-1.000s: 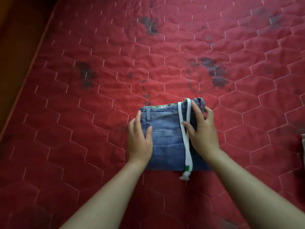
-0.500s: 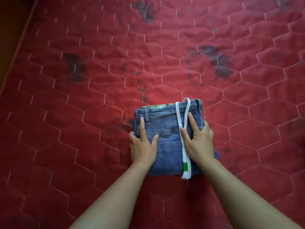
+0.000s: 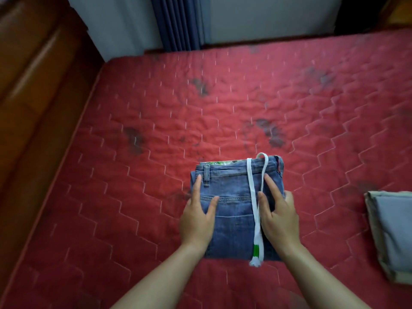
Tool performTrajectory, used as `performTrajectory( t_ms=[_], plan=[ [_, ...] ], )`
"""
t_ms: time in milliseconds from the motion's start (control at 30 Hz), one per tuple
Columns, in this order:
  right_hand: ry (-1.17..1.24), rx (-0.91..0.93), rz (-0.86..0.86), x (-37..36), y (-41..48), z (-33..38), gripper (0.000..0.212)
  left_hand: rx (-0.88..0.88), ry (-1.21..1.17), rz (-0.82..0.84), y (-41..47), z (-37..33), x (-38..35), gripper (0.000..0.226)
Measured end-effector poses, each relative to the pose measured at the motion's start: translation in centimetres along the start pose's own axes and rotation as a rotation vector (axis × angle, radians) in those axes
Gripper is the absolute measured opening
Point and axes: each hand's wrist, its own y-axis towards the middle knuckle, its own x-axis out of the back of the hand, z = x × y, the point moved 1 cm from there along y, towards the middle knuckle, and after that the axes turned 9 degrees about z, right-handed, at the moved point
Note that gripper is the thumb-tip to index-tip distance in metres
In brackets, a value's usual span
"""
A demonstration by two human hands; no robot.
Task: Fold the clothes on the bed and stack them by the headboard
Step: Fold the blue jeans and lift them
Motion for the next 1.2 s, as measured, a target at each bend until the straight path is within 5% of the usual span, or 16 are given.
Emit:
performTrajectory(
  t_ms=[300,533,833,1200],
  plan=[
    [0.053,0.103,-0.188,14.9,-8.1,14.5,0.048,-0.23,0.028,-0.046,-8.6,-15.0,14.7,0.064],
    [0.04,0.075,-0.329,24.6,-17.5,17.3,0.047,-0.36,0.02,0.022,-17.7,-23.3,18.3,0.062],
    [0.013,-0.006,-0.473,36.6,-29.1,9.6,0.043,-0.5,0.014,0.112,-29.5,-32.3,9.9,0.06],
    [-0.086,-0.043,-0.432,51.3,-33.2,-3.0,0.041,-0.44,-0.046,0.19,-37.8,-42.3,-5.1,0.061]
  ],
)
